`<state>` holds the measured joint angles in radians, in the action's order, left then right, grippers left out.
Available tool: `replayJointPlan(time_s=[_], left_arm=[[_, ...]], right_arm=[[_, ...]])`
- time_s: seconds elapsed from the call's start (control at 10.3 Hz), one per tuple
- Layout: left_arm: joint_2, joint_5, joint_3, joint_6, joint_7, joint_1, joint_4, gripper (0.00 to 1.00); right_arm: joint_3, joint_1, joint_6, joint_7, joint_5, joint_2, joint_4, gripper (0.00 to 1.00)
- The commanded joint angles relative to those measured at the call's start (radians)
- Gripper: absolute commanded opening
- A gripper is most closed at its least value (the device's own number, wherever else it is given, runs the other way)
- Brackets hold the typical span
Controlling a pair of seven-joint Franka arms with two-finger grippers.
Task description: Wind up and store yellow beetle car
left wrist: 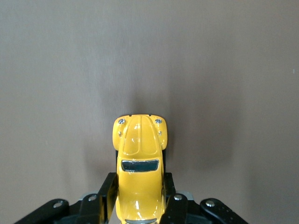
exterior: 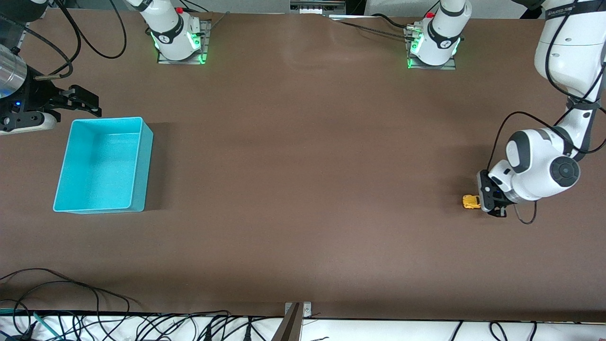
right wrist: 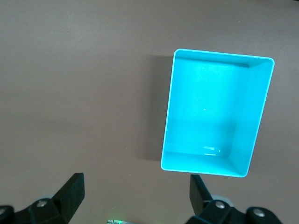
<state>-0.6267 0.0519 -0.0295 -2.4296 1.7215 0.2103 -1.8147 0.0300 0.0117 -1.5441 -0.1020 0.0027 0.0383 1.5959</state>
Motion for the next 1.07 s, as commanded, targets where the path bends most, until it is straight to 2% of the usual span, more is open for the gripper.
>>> replayJointPlan(time_s=[0.0, 0.48, 0.58, 0.68, 0.78, 0.97], left_arm=[[-0.065, -0.006, -0.001, -0.008, 0.073, 0.053, 0.035, 0.03], [-0.064, -0.004, -0.003, -0.006, 0.107, 0.061, 0.041, 0.05], [-0.064, -0.006, -0.003, -0.006, 0.105, 0.061, 0.043, 0.15], [-0.064, -0.016, -0.006, -0.006, 0.107, 0.060, 0.046, 0.60], [-0.050, -0.017, -0.007, 0.001, 0.105, 0.051, 0.055, 1.00], [0.001, -0.017, -0.049, 0.064, 0.104, 0.046, 0.057, 1.00]], right_arm=[[0.002, -0.007, 0.005, -0.021, 0.006, -0.014, 0.013, 1.00], [0.002, -0.007, 0.002, -0.019, 0.006, -0.014, 0.013, 1.00], [0.002, -0.007, -0.001, -0.019, 0.006, -0.012, 0.012, 1.00], [0.002, -0.007, -0.002, -0.018, 0.008, -0.012, 0.012, 1.00], [0.002, -0.007, -0.001, -0.019, 0.008, -0.011, 0.012, 1.00], [-0.019, -0.007, 0.002, -0.022, 0.008, -0.011, 0.012, 1.00]])
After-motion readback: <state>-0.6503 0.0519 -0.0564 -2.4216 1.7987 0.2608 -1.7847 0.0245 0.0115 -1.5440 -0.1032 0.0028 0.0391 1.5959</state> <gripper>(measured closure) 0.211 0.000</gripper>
